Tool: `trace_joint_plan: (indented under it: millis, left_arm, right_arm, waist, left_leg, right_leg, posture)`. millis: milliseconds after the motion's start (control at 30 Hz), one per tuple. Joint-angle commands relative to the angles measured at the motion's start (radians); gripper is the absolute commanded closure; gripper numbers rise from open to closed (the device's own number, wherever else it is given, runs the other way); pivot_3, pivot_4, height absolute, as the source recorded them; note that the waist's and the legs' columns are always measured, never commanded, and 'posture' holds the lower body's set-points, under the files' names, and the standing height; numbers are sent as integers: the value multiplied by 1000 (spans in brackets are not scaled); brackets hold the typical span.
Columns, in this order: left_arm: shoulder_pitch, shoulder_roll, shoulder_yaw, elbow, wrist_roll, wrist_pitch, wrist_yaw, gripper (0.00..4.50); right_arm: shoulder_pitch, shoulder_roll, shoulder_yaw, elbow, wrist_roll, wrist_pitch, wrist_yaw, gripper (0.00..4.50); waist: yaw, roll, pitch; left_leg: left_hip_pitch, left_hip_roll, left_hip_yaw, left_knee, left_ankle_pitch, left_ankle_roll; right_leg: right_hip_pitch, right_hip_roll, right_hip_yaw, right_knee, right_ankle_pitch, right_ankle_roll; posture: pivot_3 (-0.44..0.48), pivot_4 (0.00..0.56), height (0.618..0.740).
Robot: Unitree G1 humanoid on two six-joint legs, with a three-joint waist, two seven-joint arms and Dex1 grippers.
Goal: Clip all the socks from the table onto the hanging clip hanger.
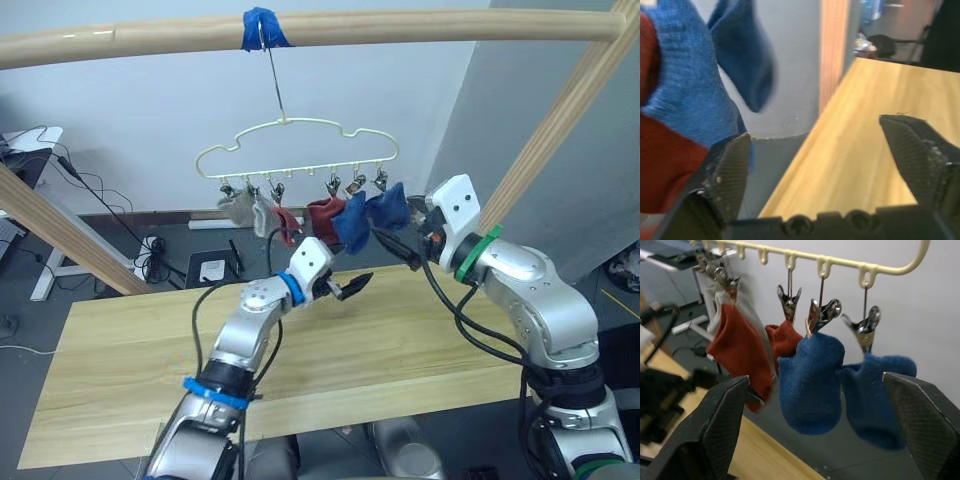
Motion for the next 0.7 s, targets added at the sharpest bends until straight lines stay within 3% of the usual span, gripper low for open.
trace_joint_plan:
  millis: [33,233,367,533,700]
  left_arm:
    - [59,114,48,-155,-61,33,-85,14]
    - [201,382,242,-323,-185,181,-168,14]
    - [313,538,419,-316,-170,246,-136,14]
    - [402,615,534,-256,-173,232,-160,14]
    - [397,605,593,-224,-218,266,-130,14]
  right_arm:
    - [8,-60,-17,-32,24,-52,75,0]
    - [34,-235,-62,-24,48,-142,236,0]
    - [87,-342,-132,2,66,-222,338,0]
    - [130,-411,-190,49,80,-290,410,0]
    - [128,-429,-196,88,77,-332,428,0]
  waist:
    - [1,0,0]
    - [11,0,0]
    - [27,-1,-2]
    - [47,-2,-16]
    - [58,-6,-24]
  left_leg:
    - [0,0,0,0,0,0]
    - [1,1,0,0,0,0]
    - [0,1,0,-1,0,0]
    - [-1,1,1,-1,0,0]
    - [0,1,1,0,0,0]
  right_leg:
    - [0,0,0,0,0,0]
    - [0,0,0,0,0,0]
    - [0,0,0,-2,-2,4]
    - [0,0,0,-5,0,0]
    - [1,0,-1,-5,0,0]
  posture:
    - [-234,153,730]
    - [-196,131,730]
    - [-164,111,730]
    - [-141,91,730]
    - [-127,79,730]
